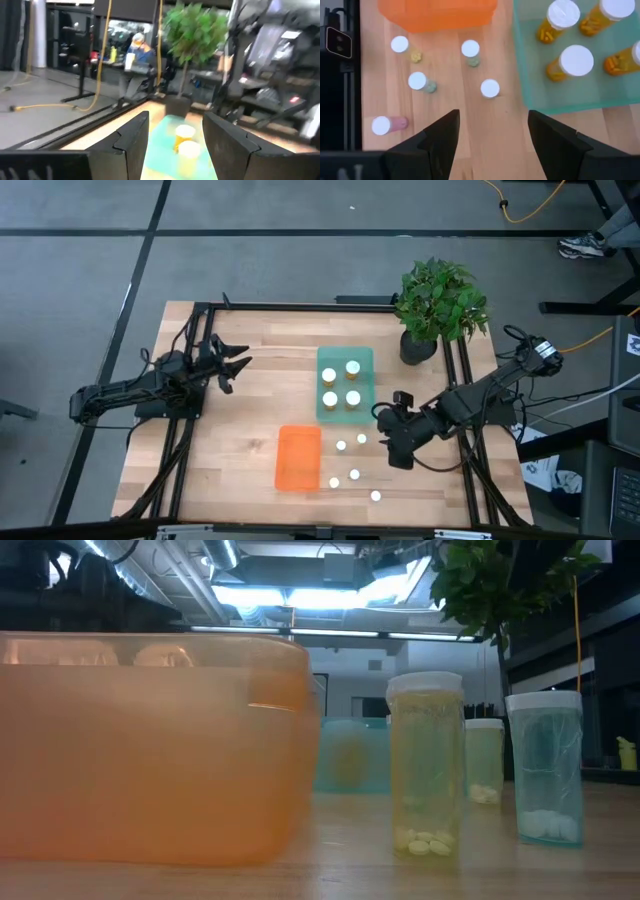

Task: Pick and place medicine bottles into bin by pill shape (circle, oval)
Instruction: Put the top small blue pill bottle into the orange bin

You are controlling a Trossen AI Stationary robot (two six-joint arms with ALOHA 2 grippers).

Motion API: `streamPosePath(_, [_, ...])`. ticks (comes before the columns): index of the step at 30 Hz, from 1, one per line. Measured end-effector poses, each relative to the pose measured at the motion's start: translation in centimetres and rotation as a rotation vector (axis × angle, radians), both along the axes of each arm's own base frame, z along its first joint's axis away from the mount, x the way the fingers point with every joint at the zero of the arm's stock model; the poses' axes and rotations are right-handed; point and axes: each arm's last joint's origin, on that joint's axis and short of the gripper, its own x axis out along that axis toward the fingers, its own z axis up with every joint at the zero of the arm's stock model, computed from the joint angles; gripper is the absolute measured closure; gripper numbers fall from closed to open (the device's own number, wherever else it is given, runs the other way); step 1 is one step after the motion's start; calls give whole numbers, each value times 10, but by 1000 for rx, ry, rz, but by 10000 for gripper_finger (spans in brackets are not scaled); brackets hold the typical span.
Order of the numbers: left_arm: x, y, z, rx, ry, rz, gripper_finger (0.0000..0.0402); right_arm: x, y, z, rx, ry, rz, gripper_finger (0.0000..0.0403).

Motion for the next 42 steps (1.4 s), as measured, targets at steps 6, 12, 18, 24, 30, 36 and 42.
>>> streamPosePath(6, [-1,-7,22,51,-160,-180,224,1,-1,0,-1,-2,-2,166])
streamPosePath(12, [15,-19,49,22,-91,-329,224,3,-5,0,-2,-2,-19,166])
streamPosePath(18, [67,-39,77,61,81,-402,224,4,-7,0,18,-2,-62,166])
streamPosePath(24, [141,-76,104,232,198,-521,224,-7,-7,5,12,-6,-80,166])
streamPosePath(30, [206,-96,109,259,330,-500,224,-64,-19,20,-15,-123,-123,166])
streamPosePath(36, [247,-104,110,240,446,-500,224,-103,-27,4,166,-325,-24,166])
streamPosePath(42, [274,-126,94,254,648,-559,224,-115,-31,-30,277,-380,80,166])
